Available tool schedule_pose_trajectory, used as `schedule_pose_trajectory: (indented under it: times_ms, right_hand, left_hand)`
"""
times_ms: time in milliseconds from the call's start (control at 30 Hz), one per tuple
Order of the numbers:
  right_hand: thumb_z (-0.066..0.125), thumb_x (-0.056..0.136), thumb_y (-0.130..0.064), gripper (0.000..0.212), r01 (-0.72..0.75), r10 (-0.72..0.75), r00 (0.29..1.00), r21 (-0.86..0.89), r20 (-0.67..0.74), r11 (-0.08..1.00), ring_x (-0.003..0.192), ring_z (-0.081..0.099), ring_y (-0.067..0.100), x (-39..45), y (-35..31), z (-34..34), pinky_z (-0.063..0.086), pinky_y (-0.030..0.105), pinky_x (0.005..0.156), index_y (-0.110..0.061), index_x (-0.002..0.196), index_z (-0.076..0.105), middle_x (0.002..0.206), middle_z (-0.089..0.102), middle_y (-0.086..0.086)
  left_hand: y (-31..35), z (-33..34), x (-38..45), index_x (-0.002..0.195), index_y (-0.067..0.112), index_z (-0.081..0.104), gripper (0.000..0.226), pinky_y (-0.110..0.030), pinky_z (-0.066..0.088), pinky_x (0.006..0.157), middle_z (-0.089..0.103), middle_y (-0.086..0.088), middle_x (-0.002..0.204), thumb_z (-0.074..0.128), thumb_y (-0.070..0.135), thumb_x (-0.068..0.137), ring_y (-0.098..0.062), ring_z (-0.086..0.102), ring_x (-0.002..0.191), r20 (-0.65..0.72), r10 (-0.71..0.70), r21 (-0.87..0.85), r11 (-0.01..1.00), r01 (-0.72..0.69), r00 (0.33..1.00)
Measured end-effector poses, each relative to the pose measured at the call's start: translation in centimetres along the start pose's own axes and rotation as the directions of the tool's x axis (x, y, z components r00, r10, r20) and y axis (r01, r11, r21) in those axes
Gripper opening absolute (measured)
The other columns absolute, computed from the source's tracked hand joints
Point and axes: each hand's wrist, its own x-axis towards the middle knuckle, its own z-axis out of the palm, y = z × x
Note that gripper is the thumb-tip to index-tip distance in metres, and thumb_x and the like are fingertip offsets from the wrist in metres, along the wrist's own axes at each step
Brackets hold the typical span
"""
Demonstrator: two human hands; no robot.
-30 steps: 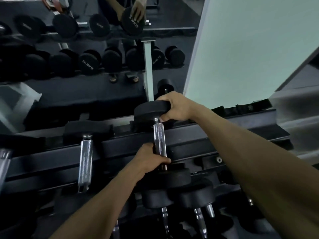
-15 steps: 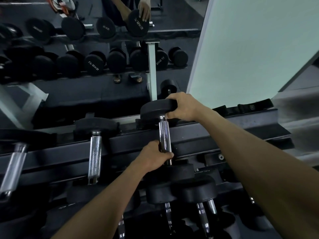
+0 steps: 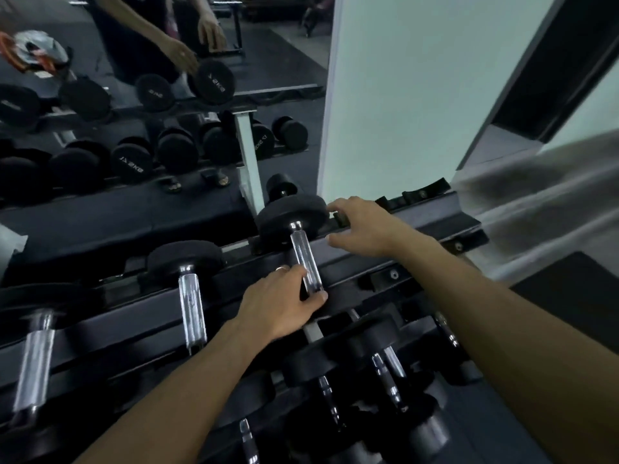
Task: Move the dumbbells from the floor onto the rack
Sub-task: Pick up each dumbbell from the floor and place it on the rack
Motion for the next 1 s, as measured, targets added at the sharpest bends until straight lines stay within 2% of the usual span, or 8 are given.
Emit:
schedule_pose_trajectory:
  times_ms: [100, 200, 367, 533, 733, 867, 1000]
  right_hand:
    - [0.063, 0.088, -0.033, 0.062, -0.078, 0.078, 0.997, -0.039, -0.011, 0.996, 0.126, 0.046, 0.027, -4.2, -0.7, 0.6, 0.038, 0.031, 0.098, -0.016, 0.143, 0.041, 0.138, 0.047, 0.012]
    - [0.063, 0.088, -0.035, 0.063, -0.153, 0.150, 0.987, -0.065, -0.051, 0.986, 0.129, 0.045, 0.028, -8.6, -0.8, 0.9, 0.037, 0.034, 0.103, -0.015, 0.144, 0.041, 0.142, 0.045, 0.013]
    - [0.064, 0.088, -0.036, 0.061, -0.290, 0.283, 0.955, -0.074, -0.089, 0.954, 0.119, 0.050, 0.028, -15.9, 0.1, 1.7, 0.039, 0.031, 0.096, -0.015, 0.141, 0.042, 0.129, 0.049, 0.012]
    - [0.064, 0.085, -0.036, 0.058, -0.427, 0.423, 0.902, -0.026, -0.088, 0.904, 0.115, 0.054, 0.028, -22.9, 2.9, 3.4, 0.045, 0.040, 0.097, -0.016, 0.137, 0.047, 0.125, 0.051, 0.011]
    - [0.063, 0.085, -0.035, 0.052, -0.575, 0.577, 0.816, 0.039, -0.041, 0.817, 0.113, 0.055, 0.031, -32.7, 7.8, 7.7, 0.046, 0.043, 0.096, -0.019, 0.133, 0.049, 0.124, 0.050, 0.010]
    - [0.062, 0.088, -0.038, 0.061, -0.632, 0.633, 0.774, 0.066, 0.002, 0.773, 0.118, 0.052, 0.032, -39.1, 12.0, 11.5, 0.044, 0.043, 0.099, -0.017, 0.141, 0.042, 0.131, 0.047, 0.012]
    - [0.062, 0.089, -0.039, 0.065, -0.654, 0.649, 0.757, 0.105, 0.078, 0.749, 0.119, 0.052, 0.031, -44.1, 16.6, 17.3, 0.045, 0.041, 0.099, -0.016, 0.145, 0.038, 0.134, 0.045, 0.011]
  left_hand:
    - [0.2, -0.2, -1.9, 0.128, 0.025, 0.050, 0.051, -0.036, 0.049, 0.082, 0.055, 0.000, 0.124, 0.048, 0.059, 0.091, -0.021, 0.058, 0.109, -0.004, 0.143, 0.103, 0.985, -0.141, 0.990]
    - [0.9, -0.1, -3.9, 0.133, 0.022, 0.047, 0.055, -0.038, 0.050, 0.085, 0.054, 0.000, 0.128, 0.048, 0.058, 0.092, -0.021, 0.055, 0.114, -0.014, 0.258, 0.148, 0.956, -0.253, 0.966]
    - [3.9, 1.6, -7.3, 0.135, 0.022, 0.044, 0.057, -0.039, 0.048, 0.088, 0.050, 0.000, 0.131, 0.047, 0.058, 0.092, -0.021, 0.051, 0.119, 0.045, 0.406, 0.166, 0.898, -0.407, 0.913]
    - [7.9, 5.8, -10.0, 0.131, 0.023, 0.047, 0.054, -0.038, 0.047, 0.088, 0.051, 0.002, 0.128, 0.047, 0.059, 0.091, -0.020, 0.051, 0.118, 0.102, 0.522, 0.132, 0.836, -0.532, 0.846]
    - [13.0, 13.4, -14.1, 0.128, 0.025, 0.047, 0.050, -0.036, 0.046, 0.085, 0.053, 0.004, 0.127, 0.048, 0.058, 0.091, -0.019, 0.053, 0.117, 0.244, 0.599, 0.064, 0.775, -0.629, 0.762]
    - [16.1, 19.4, -17.4, 0.133, 0.023, 0.044, 0.055, -0.036, 0.047, 0.087, 0.050, 0.002, 0.131, 0.046, 0.058, 0.092, -0.019, 0.051, 0.120, 0.339, 0.612, 0.041, 0.749, -0.661, 0.715]
    - [17.8, 26.8, -21.3, 0.137, 0.023, 0.043, 0.055, -0.036, 0.048, 0.091, 0.049, 0.002, 0.134, 0.045, 0.056, 0.094, -0.017, 0.050, 0.122, 0.434, 0.573, 0.027, 0.763, -0.645, 0.695]
